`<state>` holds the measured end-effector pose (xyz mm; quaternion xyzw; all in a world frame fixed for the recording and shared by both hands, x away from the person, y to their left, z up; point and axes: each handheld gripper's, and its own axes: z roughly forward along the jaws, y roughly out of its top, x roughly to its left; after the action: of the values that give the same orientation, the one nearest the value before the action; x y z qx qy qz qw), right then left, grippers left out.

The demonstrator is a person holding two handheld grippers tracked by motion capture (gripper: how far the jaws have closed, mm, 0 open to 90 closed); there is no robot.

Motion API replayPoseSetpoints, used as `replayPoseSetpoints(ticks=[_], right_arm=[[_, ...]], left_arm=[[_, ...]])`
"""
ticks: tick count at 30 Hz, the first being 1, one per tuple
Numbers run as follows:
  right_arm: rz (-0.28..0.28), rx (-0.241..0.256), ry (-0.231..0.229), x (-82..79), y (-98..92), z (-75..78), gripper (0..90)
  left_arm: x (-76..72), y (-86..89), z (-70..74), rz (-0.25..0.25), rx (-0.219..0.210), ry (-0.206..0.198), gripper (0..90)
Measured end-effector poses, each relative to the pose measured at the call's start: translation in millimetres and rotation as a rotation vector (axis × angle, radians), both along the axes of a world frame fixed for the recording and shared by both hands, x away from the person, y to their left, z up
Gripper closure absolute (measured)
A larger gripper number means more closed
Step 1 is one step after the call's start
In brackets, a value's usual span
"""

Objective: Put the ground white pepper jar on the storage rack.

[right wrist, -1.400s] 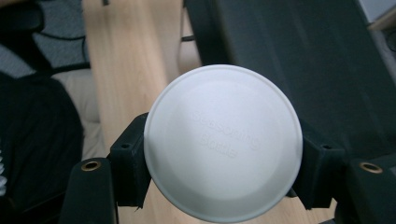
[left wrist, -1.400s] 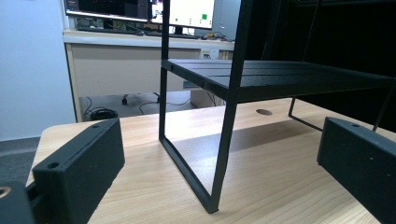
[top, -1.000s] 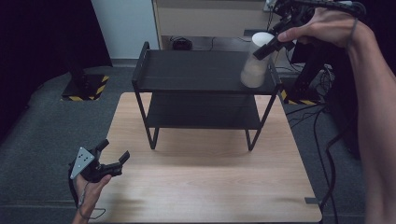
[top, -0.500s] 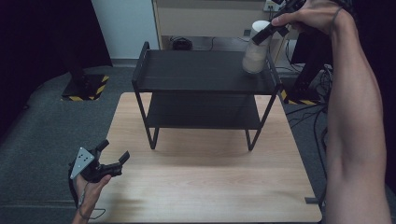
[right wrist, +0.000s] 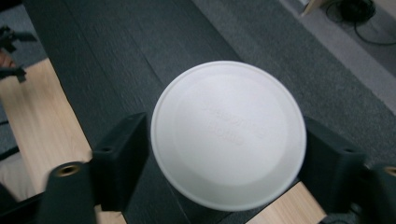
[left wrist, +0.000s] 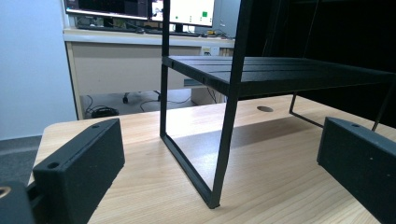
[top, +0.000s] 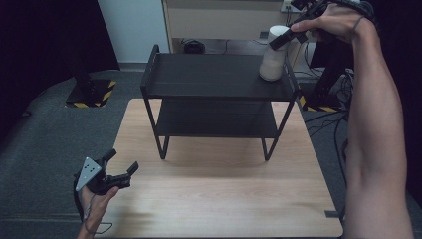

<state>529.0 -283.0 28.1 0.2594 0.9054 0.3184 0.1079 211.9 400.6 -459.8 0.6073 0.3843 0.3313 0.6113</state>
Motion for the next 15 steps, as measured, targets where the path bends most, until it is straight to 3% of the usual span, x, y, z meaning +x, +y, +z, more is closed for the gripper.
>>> replayPoseSetpoints(ticks=[5,6,8,12,15], right_arm=[[-0.003,0.004,-0.057,-12.5,-6.0,2.2,11.9],[-0.013,0.003,-0.091,-20.6,-11.4,6.2,10.2],[-0.025,0.015,-0.102,-26.7,-17.8,9.1,10.0],[-0.019,0.049,-0.167,-59.3,-44.7,13.3,8.6],[-0.010,0.065,-0.179,-71.6,-55.3,12.3,8.5]], left_arm=[[-0.1,-0.1,0.0,0.002,-0.001,0.000,0.0],[-0.2,-0.1,0.2,0.002,0.002,-0.001,0.0],[-0.4,-0.1,0.3,0.001,0.004,-0.001,0.0],[-0.2,0.1,0.1,-0.002,0.001,0.001,0.0],[0.1,-0.9,0.5,-0.006,0.003,0.001,0.0]])
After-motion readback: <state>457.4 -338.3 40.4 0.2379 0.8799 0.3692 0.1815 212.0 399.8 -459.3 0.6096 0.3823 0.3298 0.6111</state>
